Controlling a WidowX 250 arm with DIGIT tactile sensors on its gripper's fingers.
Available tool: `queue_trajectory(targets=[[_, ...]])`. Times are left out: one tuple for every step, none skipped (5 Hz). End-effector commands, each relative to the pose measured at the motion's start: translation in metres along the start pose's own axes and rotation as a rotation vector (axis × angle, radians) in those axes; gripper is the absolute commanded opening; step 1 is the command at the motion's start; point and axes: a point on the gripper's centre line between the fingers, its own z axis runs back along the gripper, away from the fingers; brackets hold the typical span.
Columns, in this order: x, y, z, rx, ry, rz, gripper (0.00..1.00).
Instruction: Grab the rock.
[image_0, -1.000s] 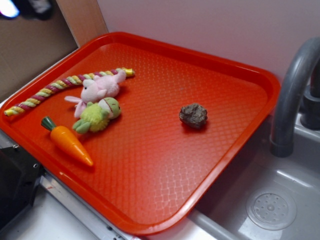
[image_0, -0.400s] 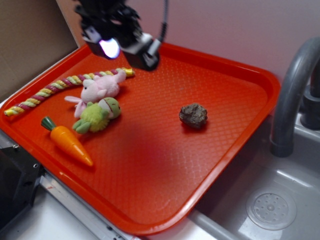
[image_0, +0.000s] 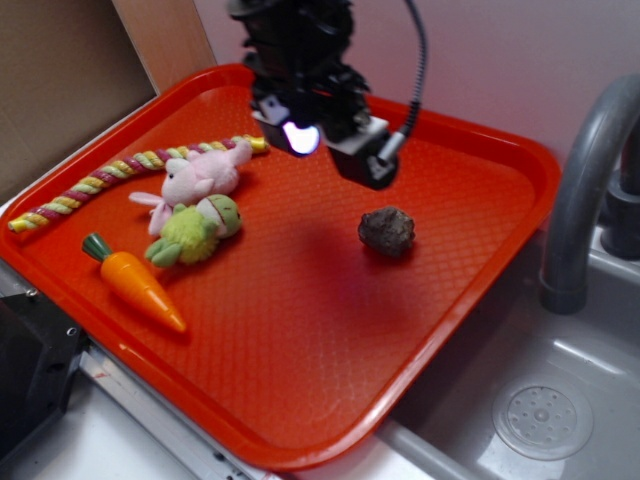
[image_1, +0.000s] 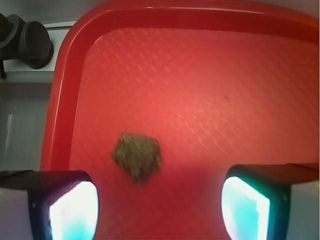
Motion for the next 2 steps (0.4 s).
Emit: queue_trajectory(targets=[[0.009, -0.023, -0.020, 0.016, -0.007, -0.086, 1.00], [0.001, -0.028, -0.039, 0.046, 0.043, -0.125, 1.00]])
